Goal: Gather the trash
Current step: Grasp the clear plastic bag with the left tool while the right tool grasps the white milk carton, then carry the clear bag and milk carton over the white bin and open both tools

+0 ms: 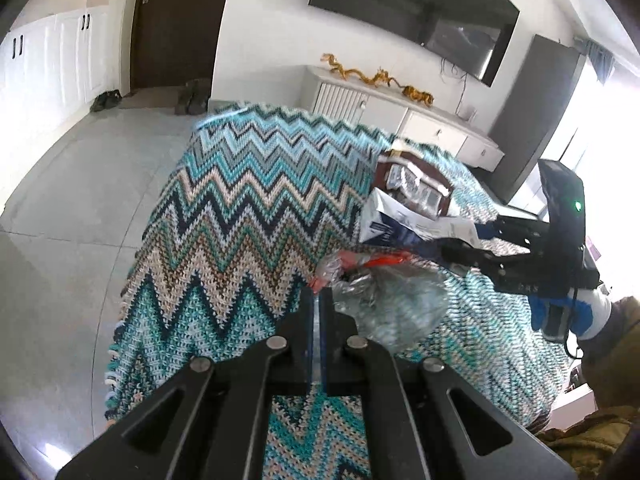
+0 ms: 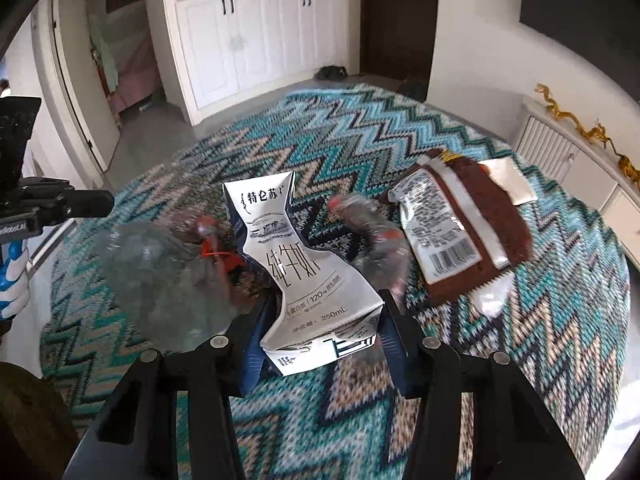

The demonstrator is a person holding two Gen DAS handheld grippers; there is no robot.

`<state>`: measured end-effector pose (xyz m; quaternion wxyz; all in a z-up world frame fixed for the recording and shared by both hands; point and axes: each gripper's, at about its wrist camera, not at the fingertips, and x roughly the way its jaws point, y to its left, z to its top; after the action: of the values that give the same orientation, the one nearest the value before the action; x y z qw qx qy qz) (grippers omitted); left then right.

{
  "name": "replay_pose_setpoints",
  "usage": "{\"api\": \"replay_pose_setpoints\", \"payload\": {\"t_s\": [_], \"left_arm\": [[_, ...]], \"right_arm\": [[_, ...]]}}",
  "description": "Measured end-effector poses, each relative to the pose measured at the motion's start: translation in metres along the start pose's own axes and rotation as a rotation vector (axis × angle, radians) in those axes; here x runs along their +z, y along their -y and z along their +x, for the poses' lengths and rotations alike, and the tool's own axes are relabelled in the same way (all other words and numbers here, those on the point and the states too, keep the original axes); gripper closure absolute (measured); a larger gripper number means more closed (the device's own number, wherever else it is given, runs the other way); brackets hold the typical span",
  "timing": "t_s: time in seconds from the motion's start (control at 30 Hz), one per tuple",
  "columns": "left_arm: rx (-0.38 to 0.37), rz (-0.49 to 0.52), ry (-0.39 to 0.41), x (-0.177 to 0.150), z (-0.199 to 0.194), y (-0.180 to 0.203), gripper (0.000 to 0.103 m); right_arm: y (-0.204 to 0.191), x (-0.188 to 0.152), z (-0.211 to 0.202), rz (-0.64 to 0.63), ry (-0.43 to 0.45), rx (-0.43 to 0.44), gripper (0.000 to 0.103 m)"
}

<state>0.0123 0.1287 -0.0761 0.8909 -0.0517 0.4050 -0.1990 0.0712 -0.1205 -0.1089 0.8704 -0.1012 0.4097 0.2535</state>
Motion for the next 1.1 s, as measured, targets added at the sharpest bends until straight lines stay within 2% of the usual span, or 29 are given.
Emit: {"api": "replay_pose_setpoints", "payload": {"t_s": [0.13, 0.2, 0.37, 0.43, 0.47, 0.5, 0.67, 0.77, 0.83, 0.9, 0.97, 1.1], "left_arm": [[-0.027, 0.016, -0.011, -0.002, -0.004, 0.008, 0.101], [-0.064, -0.007, -0.022, 0.0, -0.001, 0.006, 0.098], [-0.1, -0.019, -0.06, 0.011, 0.024, -0.002, 0.095], [-0.101, -0.005, -0.075, 0.014, 0.033, -0.003, 0.081], [-0.097, 0.007, -0.084, 0.016, 0.041, -0.002, 0.061], [-0.091, 0.014, -0.084, 0.017, 0.045, -0.001, 0.052], [-0.074, 0.062, -0.101, 0.021, 0.066, 0.005, 0.052], [-0.062, 0.103, -0.139, 0.019, 0.08, 0.012, 0.053], [-0.05, 0.138, -0.166, 0.014, 0.089, 0.019, 0.059], [-0.024, 0.157, -0.179, 0.011, 0.094, 0.023, 0.081], [-0.019, 0.153, -0.182, 0.009, 0.095, 0.024, 0.093], [-0.01, 0.132, -0.144, 0.01, 0.082, 0.025, 0.096]], "right_arm": [[-0.002, -0.012, -0.026, 0.029, 0.027, -0.021, 0.053], [-0.001, -0.02, -0.038, 0.049, 0.042, -0.027, 0.053], [0.009, -0.038, -0.067, 0.139, 0.095, -0.029, 0.053], [0.011, -0.045, -0.078, 0.167, 0.116, -0.034, 0.053], [0.013, -0.047, -0.083, 0.179, 0.123, -0.035, 0.053], [0.013, -0.049, -0.086, 0.186, 0.127, -0.037, 0.053], [0.02, -0.059, -0.1, 0.235, 0.15, -0.053, 0.053], [0.025, -0.063, -0.108, 0.263, 0.167, -0.061, 0.053], [0.028, -0.066, -0.114, 0.285, 0.182, -0.064, 0.053], [0.03, -0.069, -0.118, 0.297, 0.192, -0.073, 0.053], [0.032, -0.073, -0.123, 0.309, 0.203, -0.08, 0.053], [0.037, -0.083, -0.138, 0.338, 0.23, -0.1, 0.053]]}}
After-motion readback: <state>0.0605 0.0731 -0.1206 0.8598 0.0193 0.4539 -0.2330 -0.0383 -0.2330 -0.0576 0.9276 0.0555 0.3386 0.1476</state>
